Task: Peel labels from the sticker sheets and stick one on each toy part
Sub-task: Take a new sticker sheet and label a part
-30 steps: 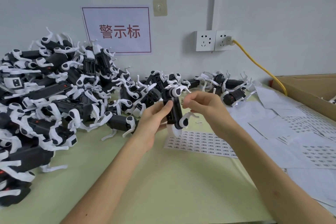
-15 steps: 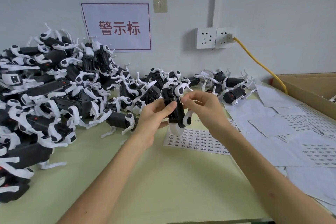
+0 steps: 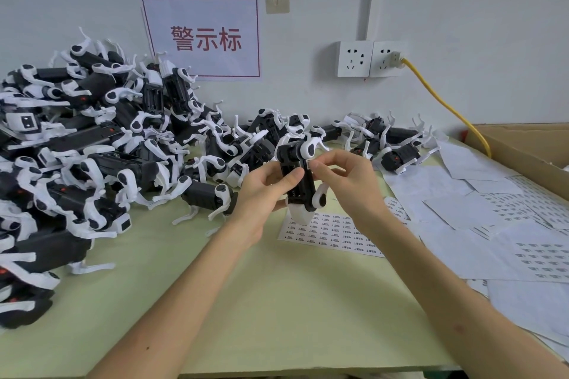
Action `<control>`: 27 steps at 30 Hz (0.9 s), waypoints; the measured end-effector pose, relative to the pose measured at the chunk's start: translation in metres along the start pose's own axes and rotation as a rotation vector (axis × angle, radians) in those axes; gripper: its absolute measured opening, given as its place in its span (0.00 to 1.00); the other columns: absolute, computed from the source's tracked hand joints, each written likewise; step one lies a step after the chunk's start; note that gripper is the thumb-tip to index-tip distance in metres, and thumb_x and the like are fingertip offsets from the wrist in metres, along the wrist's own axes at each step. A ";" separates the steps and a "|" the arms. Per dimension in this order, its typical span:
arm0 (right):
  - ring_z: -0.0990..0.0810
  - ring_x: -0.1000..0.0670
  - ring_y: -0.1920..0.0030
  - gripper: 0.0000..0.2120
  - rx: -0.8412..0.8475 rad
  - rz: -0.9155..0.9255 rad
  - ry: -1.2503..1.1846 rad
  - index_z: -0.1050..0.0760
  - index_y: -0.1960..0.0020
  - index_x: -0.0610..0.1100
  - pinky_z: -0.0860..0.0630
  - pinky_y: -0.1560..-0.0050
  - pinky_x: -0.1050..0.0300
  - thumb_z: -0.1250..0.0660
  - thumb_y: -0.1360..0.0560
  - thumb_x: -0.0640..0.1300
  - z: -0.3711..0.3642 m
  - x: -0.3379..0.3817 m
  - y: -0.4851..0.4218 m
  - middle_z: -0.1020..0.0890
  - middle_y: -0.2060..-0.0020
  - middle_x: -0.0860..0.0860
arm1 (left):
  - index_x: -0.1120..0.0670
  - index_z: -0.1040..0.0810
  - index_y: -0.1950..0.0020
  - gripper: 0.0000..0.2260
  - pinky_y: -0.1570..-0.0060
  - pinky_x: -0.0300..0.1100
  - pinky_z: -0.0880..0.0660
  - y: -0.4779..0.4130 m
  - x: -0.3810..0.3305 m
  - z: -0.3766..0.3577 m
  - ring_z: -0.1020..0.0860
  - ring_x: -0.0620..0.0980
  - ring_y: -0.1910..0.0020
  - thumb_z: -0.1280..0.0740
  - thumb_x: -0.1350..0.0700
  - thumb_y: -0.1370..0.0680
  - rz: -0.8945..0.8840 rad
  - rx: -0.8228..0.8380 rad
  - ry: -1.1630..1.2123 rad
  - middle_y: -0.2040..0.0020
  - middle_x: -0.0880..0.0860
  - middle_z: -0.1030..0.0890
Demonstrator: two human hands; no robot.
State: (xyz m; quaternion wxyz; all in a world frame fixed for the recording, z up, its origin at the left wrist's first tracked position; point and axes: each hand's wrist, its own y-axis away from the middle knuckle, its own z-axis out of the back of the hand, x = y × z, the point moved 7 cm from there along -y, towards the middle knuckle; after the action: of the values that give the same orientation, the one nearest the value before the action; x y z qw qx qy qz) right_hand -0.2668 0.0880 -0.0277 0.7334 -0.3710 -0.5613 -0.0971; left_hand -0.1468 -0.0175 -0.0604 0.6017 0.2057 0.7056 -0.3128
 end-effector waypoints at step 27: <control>0.24 0.55 0.68 0.15 -0.088 -0.127 -0.056 0.23 0.64 0.43 0.28 0.56 0.59 0.21 0.29 0.50 0.009 -0.015 -0.003 0.20 0.71 0.49 | 0.49 0.17 0.43 0.07 0.57 0.32 0.21 0.002 -0.005 -0.002 0.16 0.44 0.47 0.28 0.50 0.20 -0.043 0.024 -0.036 0.47 0.48 0.13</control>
State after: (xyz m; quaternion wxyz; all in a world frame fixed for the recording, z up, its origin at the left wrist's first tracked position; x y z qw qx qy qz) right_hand -0.2808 0.0878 -0.0387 0.6926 -0.3692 -0.5993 -0.1576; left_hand -0.1459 -0.0142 -0.0557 0.6048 0.1921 0.6951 -0.3379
